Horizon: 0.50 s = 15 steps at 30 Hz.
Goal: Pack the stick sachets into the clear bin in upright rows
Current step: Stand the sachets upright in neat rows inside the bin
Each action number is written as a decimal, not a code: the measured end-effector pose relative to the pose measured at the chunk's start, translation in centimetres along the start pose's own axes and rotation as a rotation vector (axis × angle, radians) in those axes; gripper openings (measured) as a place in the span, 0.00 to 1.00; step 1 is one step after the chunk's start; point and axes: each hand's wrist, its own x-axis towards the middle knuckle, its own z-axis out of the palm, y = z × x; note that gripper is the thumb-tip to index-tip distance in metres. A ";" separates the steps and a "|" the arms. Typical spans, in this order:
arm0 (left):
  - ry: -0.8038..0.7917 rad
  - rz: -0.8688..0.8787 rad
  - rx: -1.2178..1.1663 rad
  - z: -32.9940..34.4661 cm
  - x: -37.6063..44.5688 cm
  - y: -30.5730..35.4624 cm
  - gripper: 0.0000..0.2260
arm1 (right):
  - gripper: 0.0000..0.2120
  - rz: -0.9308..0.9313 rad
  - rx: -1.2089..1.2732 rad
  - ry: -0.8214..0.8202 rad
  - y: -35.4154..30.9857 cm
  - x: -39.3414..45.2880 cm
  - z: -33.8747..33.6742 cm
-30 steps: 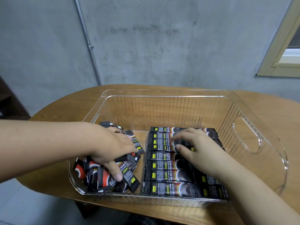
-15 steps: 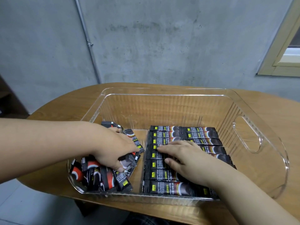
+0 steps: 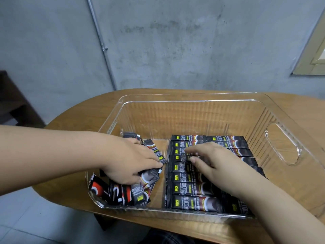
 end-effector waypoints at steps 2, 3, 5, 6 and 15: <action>0.021 -0.054 -0.041 0.5 0.5 0.3 0.27 | 0.15 0.016 0.007 0.024 -0.1 0.0 -0.1; 0.022 -0.095 -0.064 0.7 0.7 0.5 0.27 | 0.15 0.026 0.015 0.035 -0.1 -0.1 -0.1; 0.028 -0.158 -0.081 1.3 1.1 1.0 0.26 | 0.14 0.037 0.023 0.047 -0.1 -0.2 -0.1; 0.044 -0.177 -0.079 1.4 1.2 1.3 0.25 | 0.14 0.040 0.020 0.047 -0.1 -0.2 -0.2; 0.245 -0.163 -0.132 1.7 1.0 1.3 0.25 | 0.12 0.043 0.076 0.091 0.1 -0.3 -0.2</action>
